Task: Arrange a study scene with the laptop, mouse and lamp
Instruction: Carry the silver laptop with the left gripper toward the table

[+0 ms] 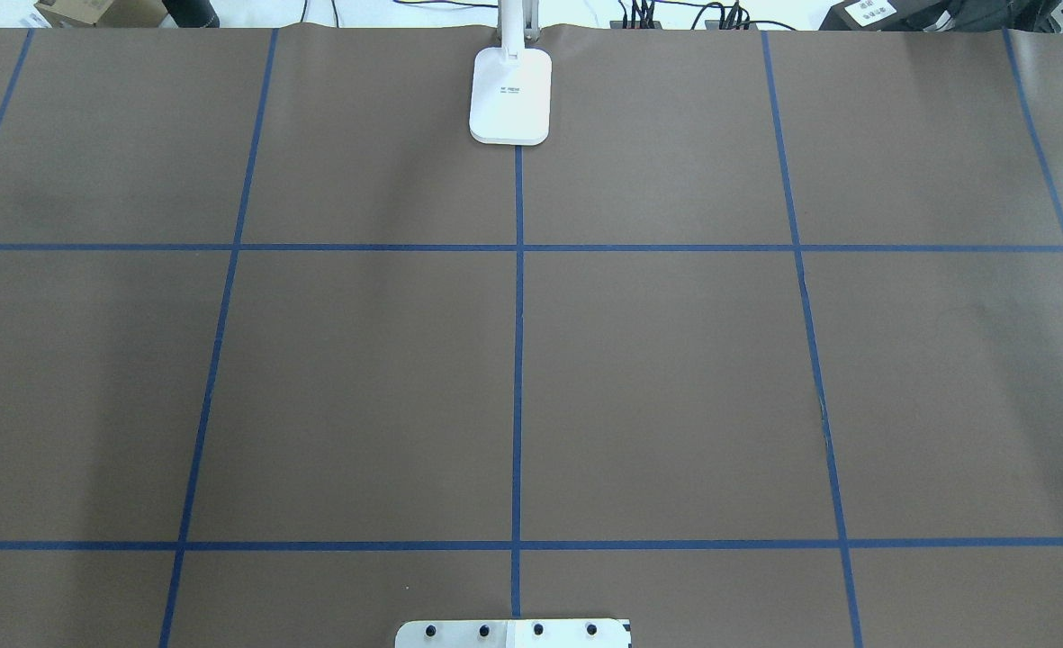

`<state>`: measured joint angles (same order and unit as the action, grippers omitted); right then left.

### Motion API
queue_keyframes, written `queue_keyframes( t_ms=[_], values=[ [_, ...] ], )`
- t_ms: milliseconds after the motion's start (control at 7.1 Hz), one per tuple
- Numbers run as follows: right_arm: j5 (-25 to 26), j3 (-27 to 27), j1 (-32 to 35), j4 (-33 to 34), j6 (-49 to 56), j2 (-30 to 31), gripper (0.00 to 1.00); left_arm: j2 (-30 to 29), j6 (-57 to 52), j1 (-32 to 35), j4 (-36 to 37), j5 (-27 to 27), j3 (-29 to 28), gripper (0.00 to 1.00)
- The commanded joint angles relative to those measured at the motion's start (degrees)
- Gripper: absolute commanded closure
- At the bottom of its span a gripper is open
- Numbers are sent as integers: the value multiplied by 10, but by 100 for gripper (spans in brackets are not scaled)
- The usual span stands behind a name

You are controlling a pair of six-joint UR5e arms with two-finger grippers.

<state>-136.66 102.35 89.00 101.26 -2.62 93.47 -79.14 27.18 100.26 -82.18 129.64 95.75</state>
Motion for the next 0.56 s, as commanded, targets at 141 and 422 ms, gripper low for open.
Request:
queue_keyframes(
  t_ms=[141,422],
  values=[
    [-18,19,1,0,2,31,1,55,87,70,137,-66,59,0],
    [-46,29,0,0,1,43,1,91,127,113,137,-66,37,0]
  ],
)
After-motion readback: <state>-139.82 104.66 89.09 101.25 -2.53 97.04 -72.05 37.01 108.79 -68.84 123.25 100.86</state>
